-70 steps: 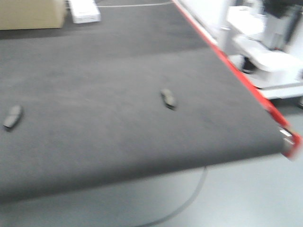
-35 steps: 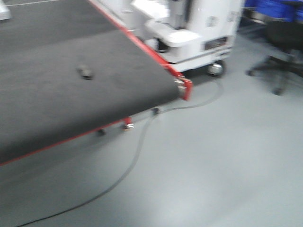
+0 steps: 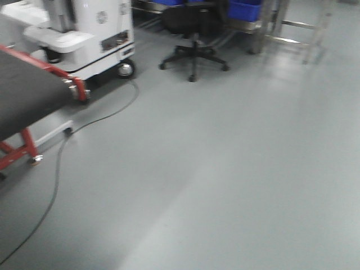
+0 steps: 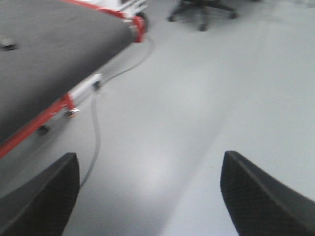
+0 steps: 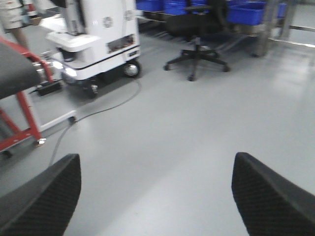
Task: Move and align brake pads A on conveyor
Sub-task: 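Drive the base away from the conveyor along the yellow-lined aisle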
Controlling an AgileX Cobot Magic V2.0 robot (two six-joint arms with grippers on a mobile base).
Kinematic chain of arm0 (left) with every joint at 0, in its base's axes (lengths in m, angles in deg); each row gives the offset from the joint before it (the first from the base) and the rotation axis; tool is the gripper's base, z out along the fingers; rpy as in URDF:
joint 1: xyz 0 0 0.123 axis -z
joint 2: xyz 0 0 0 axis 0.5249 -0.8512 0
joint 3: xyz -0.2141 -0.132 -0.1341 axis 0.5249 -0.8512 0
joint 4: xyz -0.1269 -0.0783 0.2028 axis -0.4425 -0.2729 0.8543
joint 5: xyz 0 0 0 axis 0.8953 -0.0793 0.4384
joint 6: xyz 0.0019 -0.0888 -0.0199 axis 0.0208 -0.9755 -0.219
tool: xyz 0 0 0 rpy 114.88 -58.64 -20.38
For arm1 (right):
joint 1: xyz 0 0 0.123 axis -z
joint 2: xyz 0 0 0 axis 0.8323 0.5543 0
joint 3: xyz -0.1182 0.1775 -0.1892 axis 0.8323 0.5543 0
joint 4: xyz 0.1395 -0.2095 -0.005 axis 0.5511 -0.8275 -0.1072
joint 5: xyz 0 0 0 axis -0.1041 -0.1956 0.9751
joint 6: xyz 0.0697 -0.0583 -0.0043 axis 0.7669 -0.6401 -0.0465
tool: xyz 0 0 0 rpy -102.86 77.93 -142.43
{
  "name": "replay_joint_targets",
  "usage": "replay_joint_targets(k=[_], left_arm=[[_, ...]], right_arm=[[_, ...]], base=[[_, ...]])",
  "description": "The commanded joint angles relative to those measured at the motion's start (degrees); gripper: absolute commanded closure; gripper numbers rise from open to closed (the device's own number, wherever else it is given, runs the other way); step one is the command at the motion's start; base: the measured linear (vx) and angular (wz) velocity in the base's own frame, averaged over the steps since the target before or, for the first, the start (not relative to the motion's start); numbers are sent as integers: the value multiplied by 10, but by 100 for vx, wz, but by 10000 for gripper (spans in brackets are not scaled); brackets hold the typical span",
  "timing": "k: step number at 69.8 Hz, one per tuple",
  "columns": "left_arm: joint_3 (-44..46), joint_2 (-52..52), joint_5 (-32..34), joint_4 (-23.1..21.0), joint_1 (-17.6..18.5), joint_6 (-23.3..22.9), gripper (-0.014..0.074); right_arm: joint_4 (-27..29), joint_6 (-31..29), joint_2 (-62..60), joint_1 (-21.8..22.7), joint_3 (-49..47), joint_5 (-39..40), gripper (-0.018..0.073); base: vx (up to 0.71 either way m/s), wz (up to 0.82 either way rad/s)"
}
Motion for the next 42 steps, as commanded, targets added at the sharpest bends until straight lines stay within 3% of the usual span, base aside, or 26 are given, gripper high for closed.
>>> replay_joint_targets(k=[1, 42], left_arm=[[14, -6, 40, 0, 1, 1, 48], [14, -6, 40, 0, 1, 1, 48]], right_arm=[[0, 0, 10, 3, -15, 41, -30], [0, 0, 10, 3, -15, 42, -30]], base=[[-30, -76], [-28, -72]])
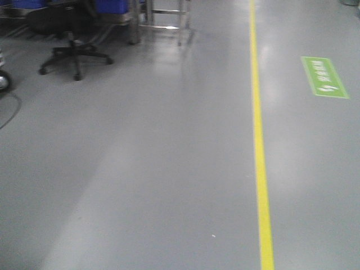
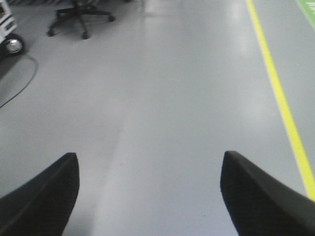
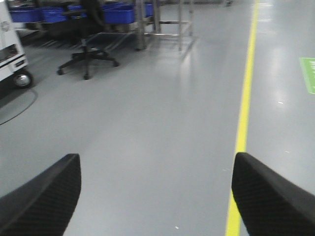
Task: Move and align brake pads A on conveyor
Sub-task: 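Drive the base away from the conveyor along the yellow-lined aisle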
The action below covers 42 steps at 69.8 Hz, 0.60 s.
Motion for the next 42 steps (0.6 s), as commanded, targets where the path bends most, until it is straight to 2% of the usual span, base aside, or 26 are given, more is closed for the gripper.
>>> replay_joint_targets(k=[1, 27, 42], left_arm=[[14, -6, 40, 0, 1, 1, 48], [14, -6, 40, 0, 1, 1, 48], [14, -6, 40, 0, 1, 1, 48]], right_arm=[[0, 0, 10, 3, -15, 42, -30], [0, 0, 10, 3, -15, 42, -30], [0, 0, 8, 3, -15, 41, -30]], base=[[-21, -66], [-15, -62], [-2, -37]])
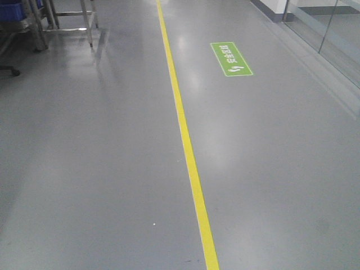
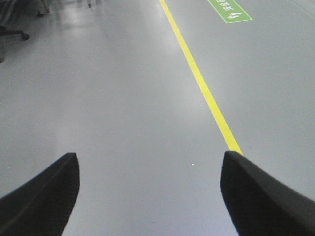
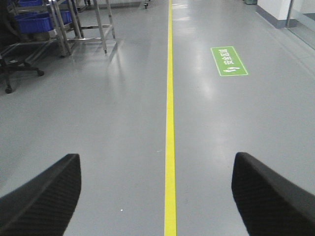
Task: Move and align brake pads A on conveyor
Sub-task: 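Drive the base away from the conveyor along the yellow-lined aisle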
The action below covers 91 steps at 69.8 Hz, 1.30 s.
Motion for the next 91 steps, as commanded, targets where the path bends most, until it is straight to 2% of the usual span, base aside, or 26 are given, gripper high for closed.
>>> replay_joint_targets(k=[1, 42, 91], left_arm=[[14, -6, 40, 0, 1, 1, 48], [14, -6, 40, 0, 1, 1, 48], [14, -6, 39, 0, 1, 1, 48]], right_arm=[[0, 0, 8, 3, -15, 41, -30], [0, 0, 8, 3, -15, 41, -30], [0, 0, 8, 3, -15, 41, -30]], base=[[4, -22], [26, -18], [79, 9]])
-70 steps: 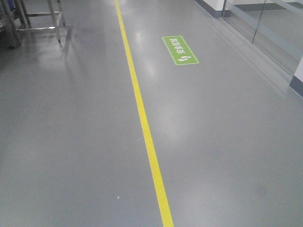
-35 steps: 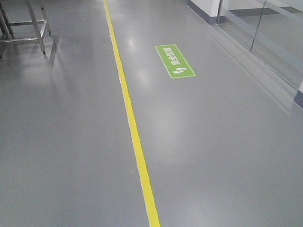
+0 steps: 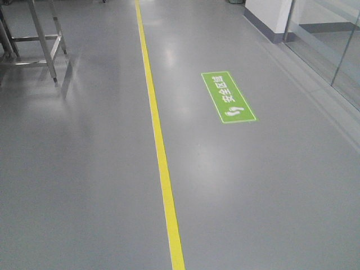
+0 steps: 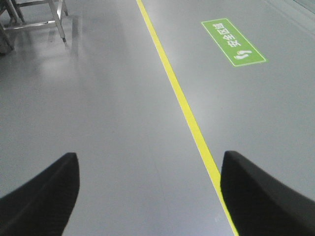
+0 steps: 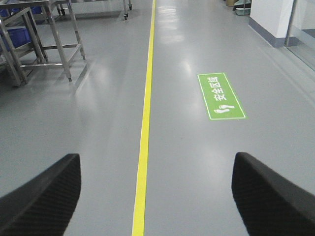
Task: Move and align brake pads A on conveyor
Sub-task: 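Drive the base away from the conveyor along the yellow-lined aisle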
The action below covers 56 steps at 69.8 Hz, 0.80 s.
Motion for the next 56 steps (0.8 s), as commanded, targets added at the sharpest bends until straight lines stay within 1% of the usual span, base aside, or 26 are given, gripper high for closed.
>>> replay_joint_targets(k=[1, 56], left_arm=[[14, -6, 39, 0, 1, 1, 48], [14, -6, 40, 0, 1, 1, 48]], right_arm=[[0, 0, 10, 2, -15, 41, -30], [0, 0, 10, 2, -15, 41, -30]], base=[[87, 9], [88, 14]])
